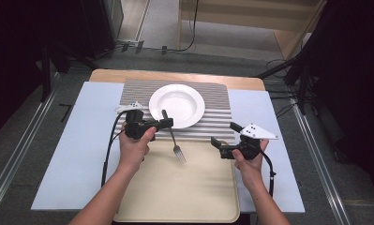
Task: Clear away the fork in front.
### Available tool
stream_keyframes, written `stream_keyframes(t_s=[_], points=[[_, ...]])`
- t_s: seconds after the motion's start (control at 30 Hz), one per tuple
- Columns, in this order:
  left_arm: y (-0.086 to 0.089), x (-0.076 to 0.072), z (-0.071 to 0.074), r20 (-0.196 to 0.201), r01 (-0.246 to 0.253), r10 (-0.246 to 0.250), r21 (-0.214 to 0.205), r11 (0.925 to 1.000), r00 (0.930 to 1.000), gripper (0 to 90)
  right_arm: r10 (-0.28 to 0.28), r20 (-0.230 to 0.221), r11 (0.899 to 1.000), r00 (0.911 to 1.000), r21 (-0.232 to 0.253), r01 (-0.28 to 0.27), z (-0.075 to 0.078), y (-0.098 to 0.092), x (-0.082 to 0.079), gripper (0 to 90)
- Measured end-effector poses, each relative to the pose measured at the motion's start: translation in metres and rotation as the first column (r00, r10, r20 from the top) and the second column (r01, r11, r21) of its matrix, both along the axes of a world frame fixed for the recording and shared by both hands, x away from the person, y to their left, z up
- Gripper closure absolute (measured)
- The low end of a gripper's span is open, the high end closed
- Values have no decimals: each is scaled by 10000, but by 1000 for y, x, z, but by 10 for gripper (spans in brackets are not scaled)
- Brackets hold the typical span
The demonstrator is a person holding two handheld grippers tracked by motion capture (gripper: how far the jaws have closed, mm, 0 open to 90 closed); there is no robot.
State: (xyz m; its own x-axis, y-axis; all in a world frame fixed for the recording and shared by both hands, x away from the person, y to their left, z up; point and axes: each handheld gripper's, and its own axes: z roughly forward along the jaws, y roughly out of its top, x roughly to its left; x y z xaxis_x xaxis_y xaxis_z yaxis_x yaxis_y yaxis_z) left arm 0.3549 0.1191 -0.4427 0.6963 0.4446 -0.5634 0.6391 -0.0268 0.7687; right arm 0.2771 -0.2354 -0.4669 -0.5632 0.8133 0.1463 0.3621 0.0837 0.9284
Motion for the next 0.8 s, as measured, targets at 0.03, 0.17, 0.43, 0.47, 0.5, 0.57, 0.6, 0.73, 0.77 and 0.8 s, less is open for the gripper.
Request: stream_keyframes(t_s=[0.03,0.17,0.43,0.47,0.5,0.57,0.6,0.73,0.77,0.8], points=[[1,-1,0,18,-24,24,23,10000,10000,861,-55,7,10000,10000,-20,55,-1,-3,-2,6],[8,-3,-1,-20,-37,37,-14,10000,10000,861,-389,14,9991,9992,-152,389,-5,-12,-6,4],[23,-8,-3,-73,-28,27,-161,9999,10000,861,-718,-6,9974,9974,-52,718,-16,-30,-17,0],[24,-9,-4,-95,-15,13,-183,9998,10000,861,-758,-30,9971,9971,-41,758,-17,-32,-18,0],[26,-9,-4,-89,-38,36,-183,9998,10000,861,-837,0,9965,9965,-30,837,-19,-34,-20,0],[29,-11,-5,-95,-24,22,-151,9999,10000,861,-928,7,9957,9957,5,928,-21,-39,-23,0],[30,-12,-6,-103,-36,35,-166,9999,9999,861,-1003,35,9950,9949,27,1003,-21,-41,-24,0],[35,-15,-7,-207,-78,73,-212,9997,9998,861,-1263,108,9920,9919,37,1262,-23,-51,-29,0],[37,-16,-8,-254,-41,34,-241,9997,9997,861,-1310,133,9914,9913,42,1309,-24,-54,-30,0],[38,-17,-8,-280,-25,18,-244,9997,9996,861,-1364,85,9906,9906,71,1363,-24,-56,-32,0]])
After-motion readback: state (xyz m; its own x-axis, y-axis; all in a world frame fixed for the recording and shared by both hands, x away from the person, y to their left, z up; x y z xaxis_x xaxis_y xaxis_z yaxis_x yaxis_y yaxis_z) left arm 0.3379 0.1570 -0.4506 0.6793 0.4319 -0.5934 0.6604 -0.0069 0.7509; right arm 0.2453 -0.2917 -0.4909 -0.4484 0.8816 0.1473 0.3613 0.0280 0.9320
